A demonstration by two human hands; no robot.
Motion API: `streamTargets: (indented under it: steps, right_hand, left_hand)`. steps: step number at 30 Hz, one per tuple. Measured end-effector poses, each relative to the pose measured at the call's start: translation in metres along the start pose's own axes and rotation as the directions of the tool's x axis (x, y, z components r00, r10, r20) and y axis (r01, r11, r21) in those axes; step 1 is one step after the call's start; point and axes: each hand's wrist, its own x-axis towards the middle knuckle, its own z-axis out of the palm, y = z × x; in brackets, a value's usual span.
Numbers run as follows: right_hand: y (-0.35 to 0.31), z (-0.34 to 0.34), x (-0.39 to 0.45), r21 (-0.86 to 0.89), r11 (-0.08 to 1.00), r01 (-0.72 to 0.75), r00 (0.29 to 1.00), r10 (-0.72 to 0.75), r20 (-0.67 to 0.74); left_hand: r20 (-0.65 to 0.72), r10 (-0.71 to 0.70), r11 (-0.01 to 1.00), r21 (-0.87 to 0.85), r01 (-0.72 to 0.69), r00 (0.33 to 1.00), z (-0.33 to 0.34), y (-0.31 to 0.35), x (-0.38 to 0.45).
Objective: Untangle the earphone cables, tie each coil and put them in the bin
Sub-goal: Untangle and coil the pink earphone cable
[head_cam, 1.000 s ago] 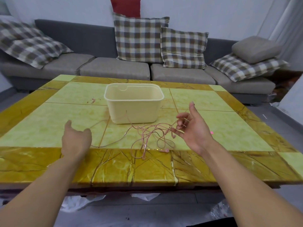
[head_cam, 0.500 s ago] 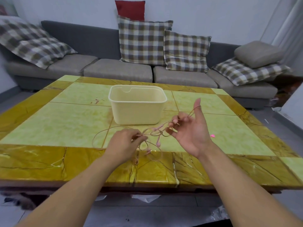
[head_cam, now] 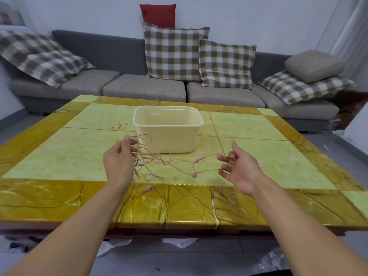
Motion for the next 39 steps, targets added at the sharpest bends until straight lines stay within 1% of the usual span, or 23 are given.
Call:
streamTargets:
  steps: [2, 3, 4, 5, 6, 7, 8, 9, 10, 12, 14, 17, 20, 22, 24, 27, 30, 32, 34, 36, 37, 38, 39]
  right_hand:
    - [0.007, 0.008, -0.001, -0.164, 0.986, -0.007, 1.000, 0.009, 0.014]
    - [0.011, 0.011, -0.002, -0.311, 0.950, 0.015, 1.000, -0.018, -0.008]
    - [0.015, 0.013, -0.002, -0.499, 0.865, 0.053, 0.996, -0.080, -0.032]
    - [0.017, 0.017, -0.004, -0.658, 0.745, 0.107, 0.986, -0.165, -0.026]
    - [0.017, 0.022, -0.009, -0.754, 0.632, 0.178, 0.968, -0.250, 0.018]
    - [0.017, 0.029, -0.013, -0.769, 0.584, 0.262, 0.947, -0.307, 0.091]
    - [0.018, 0.035, -0.016, -0.733, 0.588, 0.342, 0.930, -0.323, 0.175]
    - [0.020, 0.041, -0.018, -0.673, 0.626, 0.394, 0.918, -0.309, 0.250]
    - [0.021, 0.048, -0.021, -0.637, 0.651, 0.413, 0.910, -0.272, 0.311]
    - [0.028, 0.058, -0.023, -0.644, 0.615, 0.455, 0.886, -0.243, 0.395]
    - [0.037, 0.065, -0.021, -0.658, 0.589, 0.469, 0.882, -0.275, 0.382]
    - [0.047, 0.069, -0.019, -0.650, 0.607, 0.456, 0.890, -0.311, 0.334]
    - [0.043, 0.071, -0.018, -0.616, 0.629, 0.473, 0.881, -0.350, 0.319]
    - [0.035, 0.068, -0.019, -0.576, 0.680, 0.454, 0.891, -0.368, 0.267]
    - [0.027, 0.060, -0.016, -0.560, 0.721, 0.408, 0.911, -0.364, 0.194]
    - [0.020, 0.044, -0.008, -0.475, 0.809, 0.345, 0.924, -0.381, 0.022]
    - [0.013, 0.029, 0.002, -0.344, 0.880, 0.326, 0.893, -0.407, -0.195]
    - [0.010, 0.021, 0.006, -0.283, 0.904, 0.319, 0.871, -0.398, -0.289]
    - [0.011, 0.016, 0.011, -0.230, 0.927, 0.295, 0.862, -0.362, -0.354]
    - [0.010, 0.011, 0.015, -0.102, 0.957, 0.270, 0.861, -0.288, -0.419]
    - [0.008, 0.009, 0.016, -0.012, 0.963, 0.267, 0.862, -0.245, -0.444]
    - [0.006, 0.007, 0.017, 0.078, 0.960, 0.269, 0.863, -0.204, -0.462]
    - [0.003, 0.005, 0.017, 0.142, 0.953, 0.269, 0.863, -0.172, -0.475]
  left_hand:
    - [0.055, 0.019, 1.000, 0.022, -0.021, 0.998, 0.002, 0.002, -0.002]
    - [0.084, 0.025, 1.000, 0.011, -0.026, 0.996, 0.002, 0.003, -0.003]
    - [0.113, 0.032, 0.999, -0.008, -0.031, 0.993, 0.003, 0.003, -0.004]
    - [0.145, 0.033, 0.999, -0.029, -0.029, 0.989, 0.004, 0.003, -0.006]
    - [0.180, 0.031, 0.999, -0.049, -0.023, 0.983, 0.004, 0.005, -0.007]
    - [0.216, 0.027, 0.998, -0.065, -0.014, 0.976, 0.005, 0.005, -0.009]
    - [0.254, 0.030, 0.997, -0.078, -0.010, 0.967, 0.006, 0.006, -0.010]
    - [0.291, 0.032, 0.996, -0.090, -0.006, 0.956, 0.006, 0.008, -0.012]
    - [0.322, 0.035, 0.994, -0.111, 0.001, 0.946, 0.007, 0.009, -0.013]
    - [0.354, 0.045, 0.986, -0.165, 0.015, 0.934, 0.009, 0.011, -0.016]
    - [0.351, 0.054, 0.981, -0.195, 0.016, 0.935, 0.010, 0.013, -0.018]
    - [0.340, 0.039, 0.972, -0.229, 0.043, 0.940, 0.010, 0.013, -0.019]
    - [0.260, 0.047, 0.975, -0.222, 0.012, 0.964, 0.006, 0.011, -0.016]
    - [0.174, 0.059, 0.984, -0.177, -0.028, 0.983, 0.000, 0.011, -0.013]
    - [0.108, 0.094, 0.992, -0.096, -0.084, 0.990, -0.006, 0.009, -0.010]
    - [0.063, 0.094, 0.994, -0.052, -0.091, 0.994, -0.012, 0.008, -0.006]
    - [0.014, 0.055, 0.993, 0.103, -0.056, 0.998, -0.019, 0.003, 0.003]
    - [0.014, 0.013, 0.983, 0.185, -0.015, 1.000, -0.024, -0.006, 0.012]
    - [0.023, 0.020, 0.971, 0.237, -0.025, 1.000, -0.027, -0.015, 0.017]
    - [0.007, 0.036, 0.966, 0.257, -0.037, 0.999, -0.028, -0.018, 0.019]
    - [-0.034, 0.017, 0.971, 0.239, -0.008, 0.999, -0.028, -0.018, 0.020]
    - [-0.105, -0.037, 0.983, 0.178, 0.055, 0.994, -0.028, -0.017, 0.022]
    - [-0.180, -0.121, 0.989, 0.065, 0.134, 0.976, -0.028, -0.017, 0.025]
